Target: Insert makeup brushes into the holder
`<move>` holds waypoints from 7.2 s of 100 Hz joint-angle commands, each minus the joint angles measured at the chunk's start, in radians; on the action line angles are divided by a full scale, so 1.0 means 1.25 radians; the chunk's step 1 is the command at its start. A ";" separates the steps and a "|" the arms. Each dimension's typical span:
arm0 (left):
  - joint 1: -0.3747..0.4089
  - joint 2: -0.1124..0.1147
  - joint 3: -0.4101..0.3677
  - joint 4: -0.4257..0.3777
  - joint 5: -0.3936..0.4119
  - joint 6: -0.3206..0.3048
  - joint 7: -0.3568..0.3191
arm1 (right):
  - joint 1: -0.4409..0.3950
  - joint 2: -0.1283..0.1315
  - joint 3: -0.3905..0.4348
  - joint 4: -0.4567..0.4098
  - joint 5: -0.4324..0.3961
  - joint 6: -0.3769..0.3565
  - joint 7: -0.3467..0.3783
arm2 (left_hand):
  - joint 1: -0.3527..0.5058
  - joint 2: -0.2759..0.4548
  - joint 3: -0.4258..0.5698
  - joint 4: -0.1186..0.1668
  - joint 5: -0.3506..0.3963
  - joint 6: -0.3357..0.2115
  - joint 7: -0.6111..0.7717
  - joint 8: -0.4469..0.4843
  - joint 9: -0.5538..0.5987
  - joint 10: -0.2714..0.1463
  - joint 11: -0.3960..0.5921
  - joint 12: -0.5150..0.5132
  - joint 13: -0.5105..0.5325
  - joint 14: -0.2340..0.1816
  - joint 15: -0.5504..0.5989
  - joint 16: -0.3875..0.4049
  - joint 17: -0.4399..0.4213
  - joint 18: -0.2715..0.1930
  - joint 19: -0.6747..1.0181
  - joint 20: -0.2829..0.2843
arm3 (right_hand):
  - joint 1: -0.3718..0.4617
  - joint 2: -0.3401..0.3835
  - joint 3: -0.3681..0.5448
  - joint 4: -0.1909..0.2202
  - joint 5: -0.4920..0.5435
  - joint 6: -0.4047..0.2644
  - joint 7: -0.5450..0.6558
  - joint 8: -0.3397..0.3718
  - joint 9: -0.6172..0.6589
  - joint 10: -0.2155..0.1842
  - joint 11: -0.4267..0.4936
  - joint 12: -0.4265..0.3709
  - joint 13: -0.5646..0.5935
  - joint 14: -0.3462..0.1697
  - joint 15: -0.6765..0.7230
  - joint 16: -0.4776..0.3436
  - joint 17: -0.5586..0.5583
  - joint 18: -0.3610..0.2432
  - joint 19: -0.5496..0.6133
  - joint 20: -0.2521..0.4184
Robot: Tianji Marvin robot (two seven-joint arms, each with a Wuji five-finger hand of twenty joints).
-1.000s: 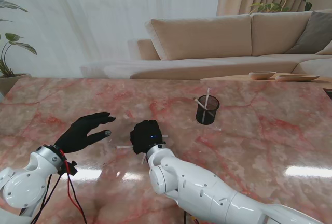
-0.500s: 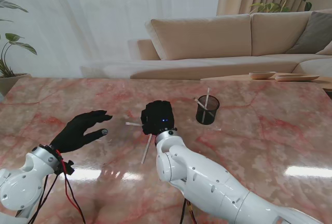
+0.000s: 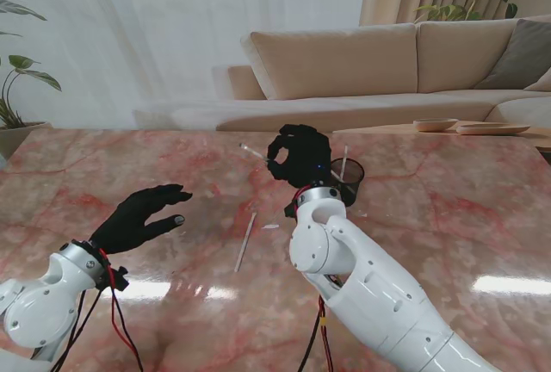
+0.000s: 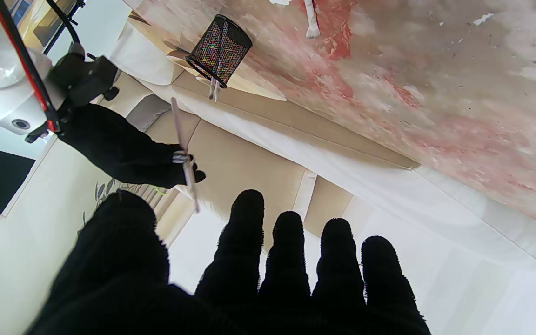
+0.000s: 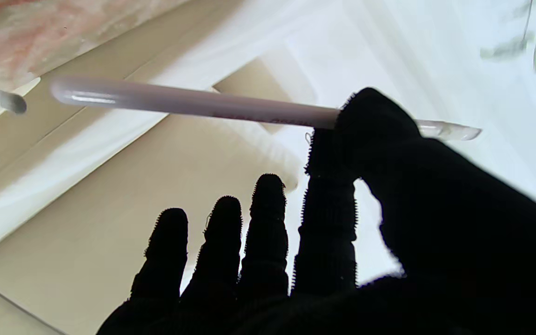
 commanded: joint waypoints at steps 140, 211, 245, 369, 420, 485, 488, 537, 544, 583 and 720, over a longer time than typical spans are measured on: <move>-0.087 0.005 0.108 0.102 -0.017 0.056 -0.032 | 0.032 -0.045 0.311 0.340 0.551 -0.390 -0.018 | 0.002 0.003 -0.020 -0.003 0.007 -0.026 0.013 0.007 -0.025 -0.013 -0.020 -0.009 -0.042 -0.037 -0.027 -0.007 -0.002 -0.011 -0.031 -0.018 | 0.034 0.033 0.034 0.003 0.052 -0.052 0.064 0.023 -0.044 -0.019 -0.032 -0.040 -0.029 -0.031 -0.109 -0.041 -0.027 -0.036 -0.096 0.042; -0.085 0.009 0.101 0.102 -0.010 0.065 -0.048 | 0.129 -0.087 0.294 0.564 0.593 -0.489 0.000 | 0.001 0.008 -0.021 -0.005 0.005 -0.026 0.013 0.007 -0.027 -0.014 -0.019 -0.009 -0.044 -0.038 -0.028 -0.007 -0.001 -0.015 -0.035 -0.019 | 0.039 0.063 0.012 0.004 0.029 -0.111 0.044 0.047 -0.063 -0.027 -0.038 -0.033 -0.028 -0.037 -0.116 -0.041 -0.031 -0.039 -0.124 0.075; -0.090 0.009 0.104 0.108 -0.010 0.061 -0.048 | 0.125 -0.096 0.296 0.597 0.590 -0.475 -0.012 | 0.005 0.006 -0.022 -0.005 0.005 -0.028 0.013 0.007 -0.028 -0.014 -0.020 -0.009 -0.044 -0.039 -0.028 -0.007 -0.001 -0.016 -0.036 -0.019 | 0.044 0.070 0.002 0.006 0.018 -0.115 0.017 0.070 -0.071 -0.024 -0.040 -0.029 -0.029 -0.035 -0.124 -0.040 -0.033 -0.041 -0.138 0.091; -0.089 0.006 0.110 0.117 -0.010 0.054 -0.030 | 0.044 -0.049 0.313 0.504 0.578 -0.422 0.080 | 0.011 0.003 -0.020 -0.006 0.005 -0.028 0.014 0.008 -0.028 -0.014 -0.019 -0.009 -0.044 -0.038 -0.027 -0.007 -0.001 -0.019 -0.044 -0.020 | -0.084 0.056 -0.039 0.133 -0.245 0.109 -0.359 -0.059 -0.185 0.000 -0.099 -0.043 -0.045 -0.017 -0.253 -0.047 -0.064 -0.038 -0.198 0.105; -0.092 0.004 0.117 0.123 -0.014 0.047 -0.020 | -0.034 -0.007 0.342 0.395 0.555 -0.350 0.154 | 0.011 0.004 -0.019 -0.006 0.006 -0.028 0.014 0.008 -0.027 -0.013 -0.018 -0.008 -0.043 -0.038 -0.026 -0.006 0.000 -0.019 -0.043 -0.019 | -0.087 0.069 -0.076 0.139 -0.306 0.137 -0.410 -0.082 -0.229 0.006 -0.131 -0.052 -0.056 -0.012 -0.304 -0.043 -0.067 -0.039 -0.221 0.111; -0.101 0.003 0.128 0.128 -0.017 0.047 -0.015 | -0.084 0.019 0.363 0.319 0.505 -0.348 0.179 | 0.012 0.004 -0.020 -0.006 0.004 -0.027 0.014 0.007 -0.029 -0.015 -0.019 -0.009 -0.044 -0.039 -0.027 -0.007 -0.001 -0.019 -0.045 -0.019 | -0.092 0.077 -0.169 0.138 -0.342 0.156 -0.448 -0.106 -0.232 0.009 -0.148 -0.059 -0.052 -0.007 -0.305 -0.025 -0.064 -0.031 -0.233 0.124; -0.101 0.003 0.129 0.128 -0.016 0.046 -0.015 | -0.091 0.022 0.365 0.306 0.490 -0.344 0.175 | 0.011 0.004 -0.020 -0.006 0.005 -0.028 0.014 0.008 -0.028 -0.015 -0.019 -0.009 -0.044 -0.038 -0.027 -0.007 0.000 -0.019 -0.045 -0.019 | -0.092 0.080 -0.181 0.139 -0.344 0.156 -0.452 -0.109 -0.231 0.008 -0.148 -0.059 -0.050 -0.006 -0.302 -0.023 -0.064 -0.029 -0.233 0.125; -0.110 0.001 0.131 0.138 -0.017 0.025 -0.004 | -0.253 0.074 0.412 0.008 0.162 -0.156 0.139 | 0.011 0.003 -0.020 -0.006 0.005 -0.026 0.013 0.007 -0.027 -0.014 -0.019 -0.009 -0.043 -0.037 -0.026 -0.007 0.000 -0.017 -0.035 -0.013 | -0.189 0.108 -0.366 0.188 -0.369 0.199 -0.494 -0.148 -0.104 0.016 -0.130 -0.060 0.070 0.042 -0.187 -0.023 0.032 0.027 -0.167 0.112; -0.111 0.001 0.132 0.139 -0.017 0.021 -0.002 | -0.267 0.076 0.409 -0.012 0.124 -0.159 0.119 | 0.012 0.003 -0.020 -0.006 0.005 -0.027 0.014 0.007 -0.027 -0.014 -0.018 -0.009 -0.043 -0.036 -0.026 -0.007 0.000 -0.017 -0.034 -0.013 | -0.204 0.101 -0.348 0.191 -0.313 0.187 -0.467 -0.151 -0.001 0.023 -0.125 -0.068 0.154 0.054 -0.180 -0.033 0.091 0.057 -0.127 0.104; -0.111 -0.001 0.137 0.146 -0.016 0.008 0.011 | -0.340 0.097 0.375 -0.143 -0.038 -0.128 0.112 | 0.009 0.003 -0.021 -0.006 0.006 -0.027 0.014 0.007 -0.026 -0.013 -0.018 -0.008 -0.042 -0.036 -0.025 -0.006 -0.001 -0.016 -0.032 -0.014 | -0.265 0.084 -0.278 0.209 -0.231 0.169 -0.418 -0.166 0.118 0.026 -0.127 -0.085 0.322 0.065 -0.177 -0.042 0.220 0.087 0.041 0.061; -0.063 0.001 0.059 0.102 -0.003 -0.026 0.008 | 0.017 0.054 -0.275 0.104 -0.165 0.122 0.185 | 0.012 0.002 -0.021 -0.006 0.007 -0.026 0.013 0.007 -0.025 -0.013 -0.019 -0.009 -0.042 -0.037 -0.026 -0.007 -0.001 -0.016 -0.033 -0.018 | -0.355 0.085 -0.226 0.201 -0.070 0.119 -0.291 -0.006 0.248 0.016 0.049 0.120 0.399 0.042 0.149 0.142 0.264 0.070 0.375 0.027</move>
